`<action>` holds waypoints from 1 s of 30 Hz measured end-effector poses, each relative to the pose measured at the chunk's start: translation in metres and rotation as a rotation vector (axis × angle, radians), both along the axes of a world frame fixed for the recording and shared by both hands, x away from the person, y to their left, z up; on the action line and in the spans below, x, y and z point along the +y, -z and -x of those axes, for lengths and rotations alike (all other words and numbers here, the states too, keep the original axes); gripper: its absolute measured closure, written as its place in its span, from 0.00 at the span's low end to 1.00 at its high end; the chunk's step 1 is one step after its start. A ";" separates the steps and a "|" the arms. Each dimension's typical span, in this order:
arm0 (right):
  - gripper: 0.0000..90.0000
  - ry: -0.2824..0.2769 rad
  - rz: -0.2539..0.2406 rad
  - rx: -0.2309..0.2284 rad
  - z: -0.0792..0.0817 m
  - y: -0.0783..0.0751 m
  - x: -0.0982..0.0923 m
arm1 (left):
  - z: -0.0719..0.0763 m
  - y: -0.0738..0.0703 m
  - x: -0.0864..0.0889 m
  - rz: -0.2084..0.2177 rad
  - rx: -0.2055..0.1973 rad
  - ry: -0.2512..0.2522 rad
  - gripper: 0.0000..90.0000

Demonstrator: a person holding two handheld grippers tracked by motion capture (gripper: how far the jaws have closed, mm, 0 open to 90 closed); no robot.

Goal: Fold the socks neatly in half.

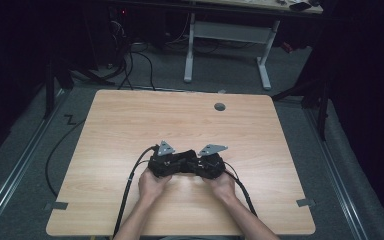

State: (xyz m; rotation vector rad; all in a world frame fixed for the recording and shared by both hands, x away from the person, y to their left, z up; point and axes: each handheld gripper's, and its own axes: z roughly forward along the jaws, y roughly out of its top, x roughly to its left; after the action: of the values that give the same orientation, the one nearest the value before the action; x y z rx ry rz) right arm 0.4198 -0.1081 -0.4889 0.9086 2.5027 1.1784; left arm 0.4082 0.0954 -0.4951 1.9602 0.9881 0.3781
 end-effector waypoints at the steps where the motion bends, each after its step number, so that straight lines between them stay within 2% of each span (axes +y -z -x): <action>1: 0.76 -0.001 0.002 -0.002 0.001 0.001 -0.001 | 0.000 0.000 0.000 -0.002 -0.001 0.001 0.70; 3: 0.76 -0.011 0.020 -0.020 0.004 0.002 -0.001 | 0.000 0.000 0.000 -0.001 -0.001 0.009 0.70; 7: 0.75 -0.017 0.025 -0.015 0.005 0.004 -0.004 | 0.000 -0.001 0.000 0.000 -0.003 0.009 0.70; 9: 0.74 -0.017 0.036 -0.012 0.008 0.004 -0.006 | 0.000 -0.003 0.001 0.018 0.010 0.004 0.70; 10: 0.73 -0.016 0.043 -0.009 0.009 0.004 -0.007 | 0.001 -0.005 0.002 0.037 0.017 -0.007 0.67; 14: 0.72 -0.002 0.048 -0.006 0.014 0.004 -0.017 | 0.006 -0.018 0.009 0.071 -0.019 -0.067 0.57; 16: 0.72 0.001 0.046 -0.003 0.015 0.003 -0.020 | 0.009 -0.021 0.011 0.052 -0.028 -0.083 0.55; 19: 0.71 -0.008 0.029 -0.017 0.018 -0.003 -0.022 | 0.010 -0.020 0.012 0.016 -0.014 -0.095 0.55; 21: 0.71 -0.006 -0.003 -0.043 0.019 -0.012 -0.024 | 0.009 -0.017 0.013 0.013 0.009 -0.097 0.55; 23: 0.70 0.000 -0.039 -0.067 0.019 -0.022 -0.025 | 0.009 -0.014 0.011 0.007 0.010 -0.104 0.55; 25: 0.69 0.007 -0.049 -0.080 0.014 -0.030 -0.023 | 0.011 -0.013 0.008 -0.008 0.008 -0.106 0.55; 27: 0.67 0.016 -0.056 -0.070 0.006 -0.033 -0.017 | 0.012 -0.012 0.008 -0.017 0.008 -0.108 0.56; 29: 0.66 0.017 -0.048 -0.061 -0.001 -0.030 -0.011 | 0.013 -0.011 0.009 -0.014 0.018 -0.110 0.56; 30: 0.66 0.018 -0.040 -0.042 -0.006 -0.026 -0.006 | 0.013 -0.010 0.010 -0.010 0.023 -0.110 0.56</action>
State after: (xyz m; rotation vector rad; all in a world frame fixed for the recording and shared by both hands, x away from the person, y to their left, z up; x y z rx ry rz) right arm 0.4255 -0.1137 -0.4625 0.9052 2.4412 1.2326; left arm 0.3951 0.1055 -0.4848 1.9279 1.1136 0.4239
